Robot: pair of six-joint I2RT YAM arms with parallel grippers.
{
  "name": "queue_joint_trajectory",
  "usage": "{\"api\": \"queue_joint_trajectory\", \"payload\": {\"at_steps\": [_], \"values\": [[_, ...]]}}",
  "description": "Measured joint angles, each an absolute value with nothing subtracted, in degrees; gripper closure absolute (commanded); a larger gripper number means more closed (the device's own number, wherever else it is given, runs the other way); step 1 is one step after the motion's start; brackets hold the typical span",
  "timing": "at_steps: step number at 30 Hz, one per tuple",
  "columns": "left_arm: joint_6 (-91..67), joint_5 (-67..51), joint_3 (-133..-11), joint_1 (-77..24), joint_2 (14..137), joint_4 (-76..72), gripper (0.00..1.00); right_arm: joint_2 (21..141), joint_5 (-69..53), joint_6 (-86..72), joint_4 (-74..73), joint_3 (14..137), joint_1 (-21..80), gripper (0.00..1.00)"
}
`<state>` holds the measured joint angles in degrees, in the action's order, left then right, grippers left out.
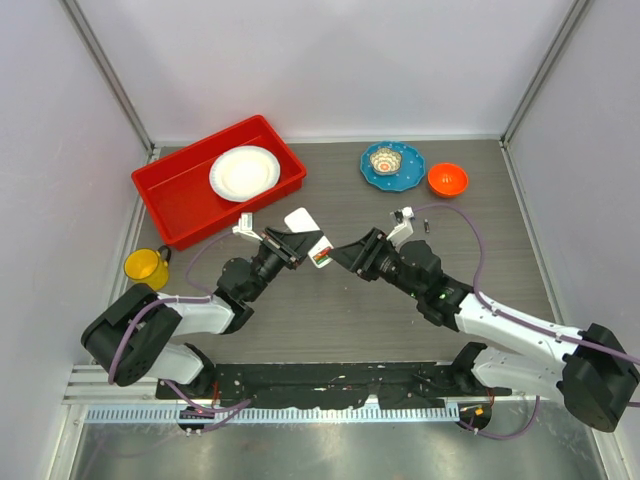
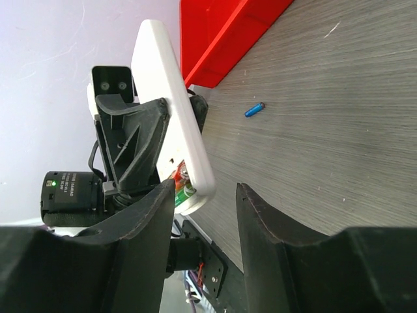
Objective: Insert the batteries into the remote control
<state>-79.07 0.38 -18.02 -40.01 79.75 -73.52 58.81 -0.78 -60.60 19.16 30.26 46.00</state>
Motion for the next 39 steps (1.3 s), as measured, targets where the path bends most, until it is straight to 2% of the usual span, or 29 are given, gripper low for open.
{"api": "queue_joint_trajectory", "payload": {"at_steps": [12,28,35,39], "values": [[-79.1,0.4,-18.1,-40.0,79.8,-73.5,1.0,59.7,-1.1,-60.7,19.7,30.2,45.6,0.49],[-79.1,0.4,-18.2,-40.0,80.0,-73.5,1.0,60.1,0.3,-60.9,20.1,30.2,45.5,0.51],[-79.1,0.4,-18.2,-40.0,80.1,-73.0,1.0,60.4,0.4,-61.3,20.8,30.2,45.5,0.67],[-79.2,0.5,-18.4,-40.0,80.1,-72.6,1.0,60.4,0.3,-61.2,21.2,30.2,45.5,0.74]]}}
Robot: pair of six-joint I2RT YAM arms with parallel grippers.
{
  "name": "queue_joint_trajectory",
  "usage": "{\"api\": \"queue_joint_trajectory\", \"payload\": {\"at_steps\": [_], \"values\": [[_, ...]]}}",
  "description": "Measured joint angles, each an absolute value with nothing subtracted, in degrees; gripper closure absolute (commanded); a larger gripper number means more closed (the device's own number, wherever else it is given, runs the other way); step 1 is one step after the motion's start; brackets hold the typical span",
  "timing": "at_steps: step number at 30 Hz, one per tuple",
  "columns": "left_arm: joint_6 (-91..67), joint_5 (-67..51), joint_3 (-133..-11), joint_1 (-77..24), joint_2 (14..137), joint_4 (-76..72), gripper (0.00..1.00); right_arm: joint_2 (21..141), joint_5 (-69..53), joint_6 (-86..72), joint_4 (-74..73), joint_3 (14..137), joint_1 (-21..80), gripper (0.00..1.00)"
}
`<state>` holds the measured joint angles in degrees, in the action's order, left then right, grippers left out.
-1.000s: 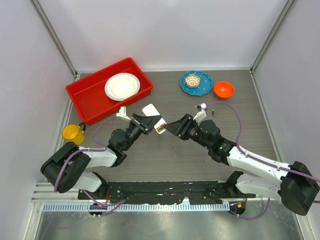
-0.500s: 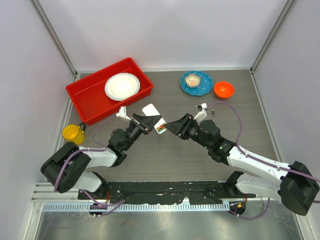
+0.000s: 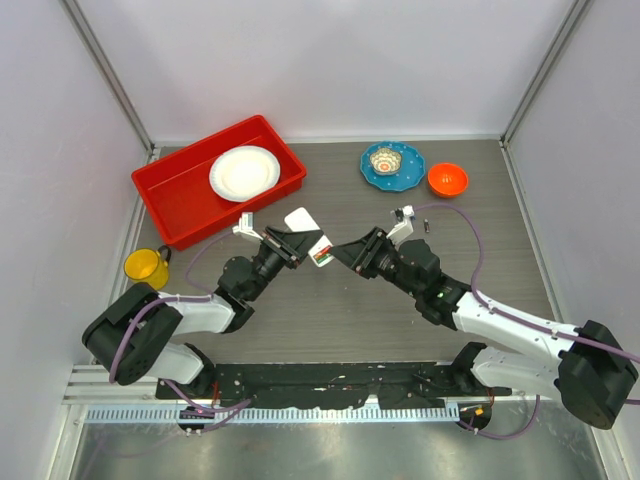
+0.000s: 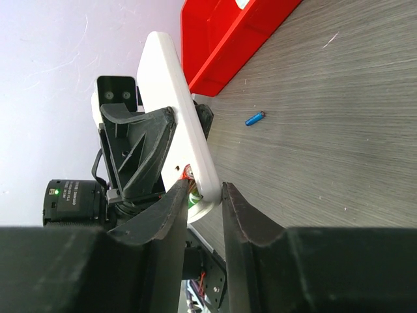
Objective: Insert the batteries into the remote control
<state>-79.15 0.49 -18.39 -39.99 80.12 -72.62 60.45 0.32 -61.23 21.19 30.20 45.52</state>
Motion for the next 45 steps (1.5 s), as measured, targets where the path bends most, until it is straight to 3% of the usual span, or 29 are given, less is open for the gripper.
{"api": "queue_joint_trajectory", "payload": {"at_steps": [11,20,26,45], "values": [[-79.1,1.1,-18.6,-39.8,80.2,-71.5,1.0,61.7,0.4,-59.9,21.2,30.3,45.5,0.77],[-79.1,1.1,-18.7,-39.8,80.2,-71.7,1.0,61.1,1.0,-59.7,20.0,30.3,45.5,0.54],[-79.1,0.8,-18.9,-40.0,80.2,-72.7,1.0,59.3,0.9,-59.1,18.1,30.3,45.5,0.49],[-79.1,0.8,-19.0,-40.0,80.2,-73.0,1.0,58.3,0.9,-58.3,18.2,30.3,45.5,0.49]]}}
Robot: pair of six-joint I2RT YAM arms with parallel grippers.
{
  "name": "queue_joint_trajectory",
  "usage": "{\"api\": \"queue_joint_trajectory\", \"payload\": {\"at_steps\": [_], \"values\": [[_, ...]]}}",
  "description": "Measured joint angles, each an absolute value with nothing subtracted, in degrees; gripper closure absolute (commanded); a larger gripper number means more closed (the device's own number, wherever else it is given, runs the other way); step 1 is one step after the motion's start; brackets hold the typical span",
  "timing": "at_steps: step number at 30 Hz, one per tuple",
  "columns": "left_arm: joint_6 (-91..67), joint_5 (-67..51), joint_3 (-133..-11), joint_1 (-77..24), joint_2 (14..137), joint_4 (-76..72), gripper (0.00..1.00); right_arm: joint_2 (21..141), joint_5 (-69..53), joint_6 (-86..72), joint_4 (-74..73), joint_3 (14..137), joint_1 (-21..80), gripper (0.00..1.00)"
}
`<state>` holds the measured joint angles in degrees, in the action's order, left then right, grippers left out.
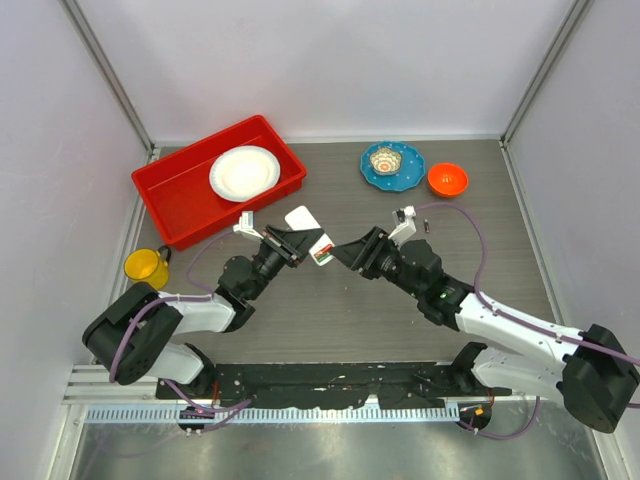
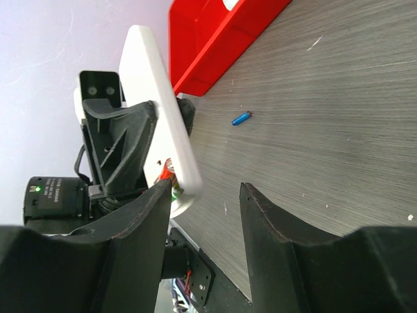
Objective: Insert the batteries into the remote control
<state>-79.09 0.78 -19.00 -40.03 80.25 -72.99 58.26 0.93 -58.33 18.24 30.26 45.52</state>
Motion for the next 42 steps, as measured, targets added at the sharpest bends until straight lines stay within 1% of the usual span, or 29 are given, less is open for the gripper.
{"api": "queue_joint_trajectory", "payload": {"at_steps": [6,16,32,37,42], "values": [[-79.2,0.8,-19.1,-40.0,80.3,-73.1,1.0,60.1,0.9,-58.3,19.3,30.3,45.5,0.48],[-79.3,0.8,-19.4,-40.0,80.3,-73.2,1.0,60.0,0.9,-57.5,19.7,30.4,45.3,0.46],[-79.3,0.4,-19.4,-40.0,80.3,-73.6,1.0,58.8,1.0,-56.4,21.0,30.4,45.3,0.45],[-79.3,0.2,-19.4,-40.0,80.3,-73.6,1.0,59.9,0.9,-56.4,21.9,30.7,45.3,0.47],[-79.4,-0.5,-19.5,-40.1,80.4,-73.5,1.0,61.2,0.8,-56.4,22.4,31.2,45.3,0.52]]}}
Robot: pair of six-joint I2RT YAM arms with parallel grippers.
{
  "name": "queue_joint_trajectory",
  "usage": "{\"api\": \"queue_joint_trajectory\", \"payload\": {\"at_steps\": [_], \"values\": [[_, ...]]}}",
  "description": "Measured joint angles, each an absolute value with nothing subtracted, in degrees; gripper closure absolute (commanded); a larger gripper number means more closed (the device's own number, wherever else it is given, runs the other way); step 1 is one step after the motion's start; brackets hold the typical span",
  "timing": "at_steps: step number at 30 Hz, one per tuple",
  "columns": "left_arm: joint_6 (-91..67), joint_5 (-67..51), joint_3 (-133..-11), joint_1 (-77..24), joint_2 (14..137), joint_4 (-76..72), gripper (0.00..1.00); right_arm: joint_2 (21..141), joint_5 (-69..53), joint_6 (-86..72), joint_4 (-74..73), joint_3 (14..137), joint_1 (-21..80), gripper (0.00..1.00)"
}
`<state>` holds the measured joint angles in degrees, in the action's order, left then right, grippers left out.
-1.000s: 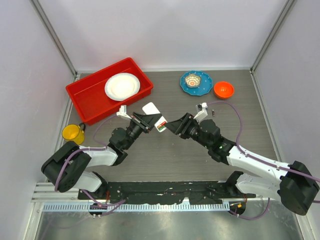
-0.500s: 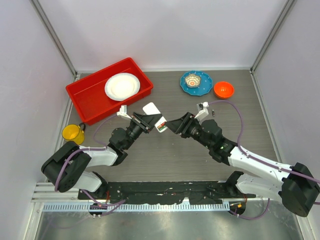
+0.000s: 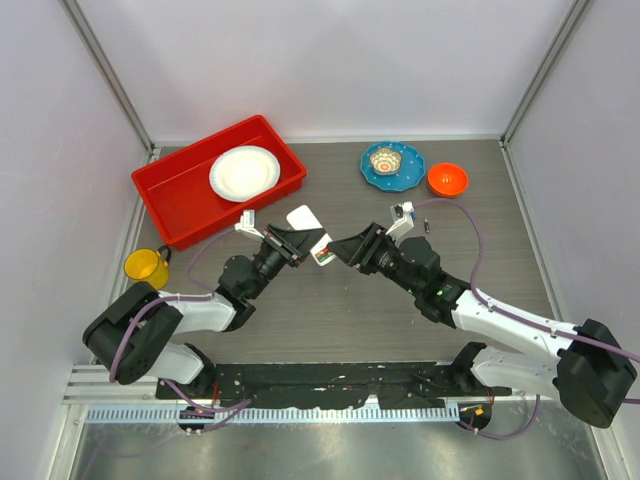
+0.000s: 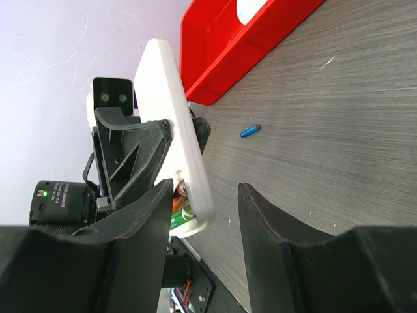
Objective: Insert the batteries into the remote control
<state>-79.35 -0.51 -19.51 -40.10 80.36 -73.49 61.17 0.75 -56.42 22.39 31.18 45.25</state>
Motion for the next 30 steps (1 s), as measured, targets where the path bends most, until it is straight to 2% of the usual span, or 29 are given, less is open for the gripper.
{"api": "queue_joint_trajectory", "payload": {"at_steps": [13,21,28,30], "values": [[-79.2,-0.6,-19.6,-40.1,80.4,-73.3,1.0,61.8,0.5,-56.8,24.1,31.2,45.3,0.64],[-79.5,0.7,-20.3,-40.1,80.4,-72.6,1.0,62.5,-0.1,-56.9,25.7,31.2,45.1,0.81],[-79.5,1.4,-20.4,-40.1,80.5,-72.1,1.0,63.1,-0.1,-55.5,25.1,31.8,45.0,0.99],[-79.6,1.8,-20.4,-40.1,80.7,-72.1,1.0,63.3,0.6,-54.9,24.2,32.4,45.1,0.99]]}}
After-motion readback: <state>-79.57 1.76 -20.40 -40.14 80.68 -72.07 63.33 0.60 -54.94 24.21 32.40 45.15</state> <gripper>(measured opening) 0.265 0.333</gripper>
